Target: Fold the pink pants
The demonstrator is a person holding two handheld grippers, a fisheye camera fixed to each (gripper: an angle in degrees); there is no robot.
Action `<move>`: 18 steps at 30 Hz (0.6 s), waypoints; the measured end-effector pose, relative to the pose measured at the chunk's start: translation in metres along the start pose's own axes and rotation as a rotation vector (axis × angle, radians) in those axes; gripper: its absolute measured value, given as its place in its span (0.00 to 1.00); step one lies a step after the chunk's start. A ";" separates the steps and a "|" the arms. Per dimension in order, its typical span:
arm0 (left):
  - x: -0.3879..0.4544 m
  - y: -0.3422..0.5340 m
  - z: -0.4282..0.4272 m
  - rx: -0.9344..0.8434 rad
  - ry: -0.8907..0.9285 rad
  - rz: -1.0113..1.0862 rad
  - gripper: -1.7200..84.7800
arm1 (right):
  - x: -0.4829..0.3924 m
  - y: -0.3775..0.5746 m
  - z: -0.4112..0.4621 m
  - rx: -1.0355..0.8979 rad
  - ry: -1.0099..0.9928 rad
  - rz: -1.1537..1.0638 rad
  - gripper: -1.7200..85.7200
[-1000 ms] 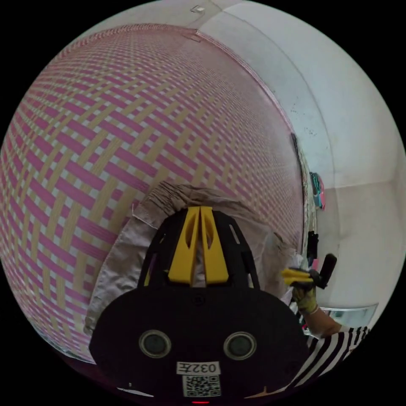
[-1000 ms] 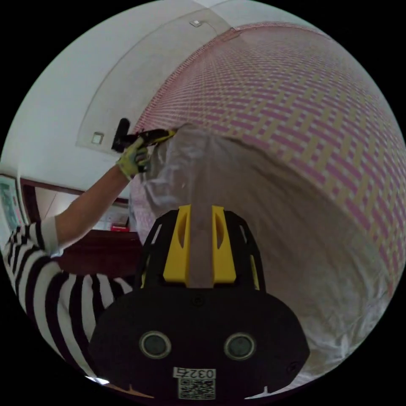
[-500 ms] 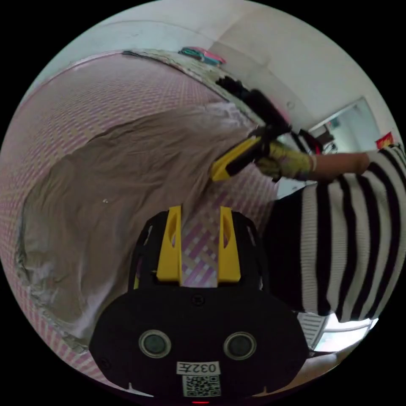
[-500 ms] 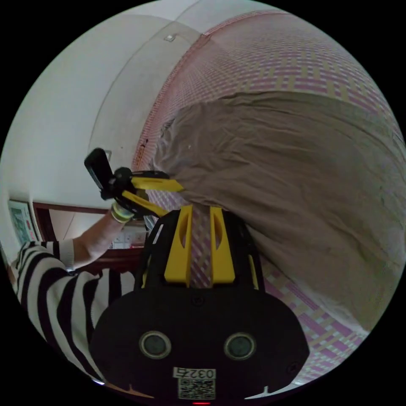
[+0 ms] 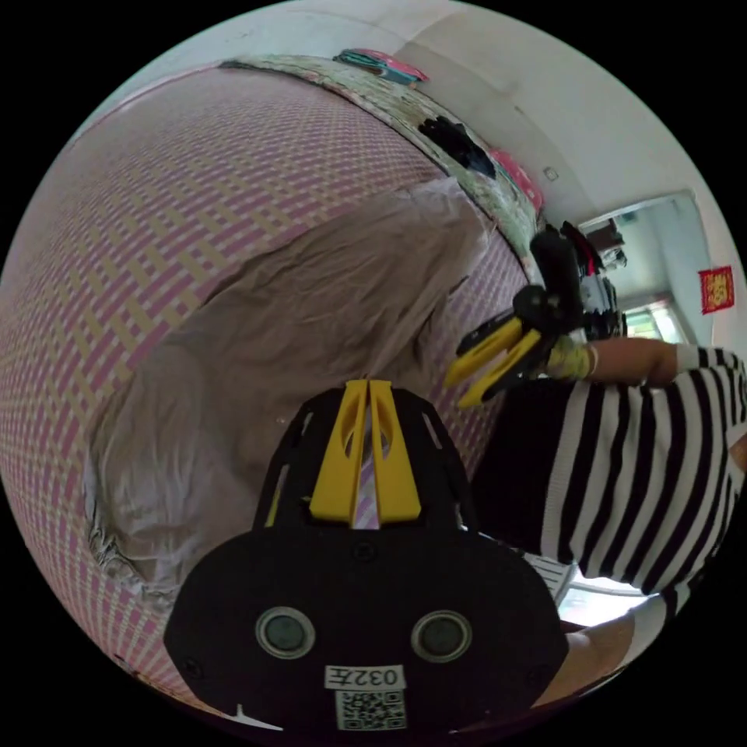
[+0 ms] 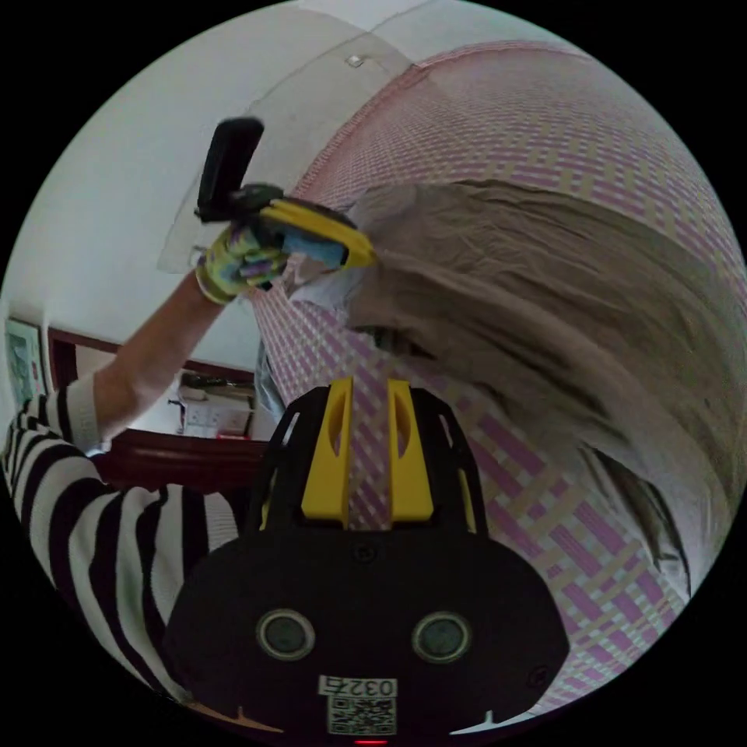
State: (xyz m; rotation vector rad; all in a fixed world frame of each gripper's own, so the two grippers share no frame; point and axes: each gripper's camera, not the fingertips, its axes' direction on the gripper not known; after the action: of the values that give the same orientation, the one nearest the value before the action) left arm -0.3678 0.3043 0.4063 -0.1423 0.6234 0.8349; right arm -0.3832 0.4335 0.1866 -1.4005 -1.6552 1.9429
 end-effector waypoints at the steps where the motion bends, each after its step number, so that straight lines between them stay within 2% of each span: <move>1: -0.015 -0.002 -0.003 -0.005 0.024 -0.030 0.01 | -0.008 0.002 0.010 0.006 0.021 -0.010 0.11; 9: -0.077 0.006 0.008 -0.004 0.159 -0.112 0.01 | -0.078 0.009 0.052 0.112 0.235 -0.106 0.12; 12: -0.088 0.015 0.012 0.006 0.183 -0.114 0.01 | -0.097 0.009 0.075 0.068 0.245 -0.108 0.14; 18: -0.109 0.026 0.019 0.019 0.189 -0.134 0.01 | -0.155 0.039 0.080 0.122 0.328 -0.135 0.12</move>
State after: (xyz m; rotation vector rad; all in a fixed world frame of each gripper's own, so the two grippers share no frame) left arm -0.4336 0.2578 0.4867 -0.2455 0.7899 0.6904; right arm -0.3490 0.2615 0.2234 -1.4298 -1.4174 1.6102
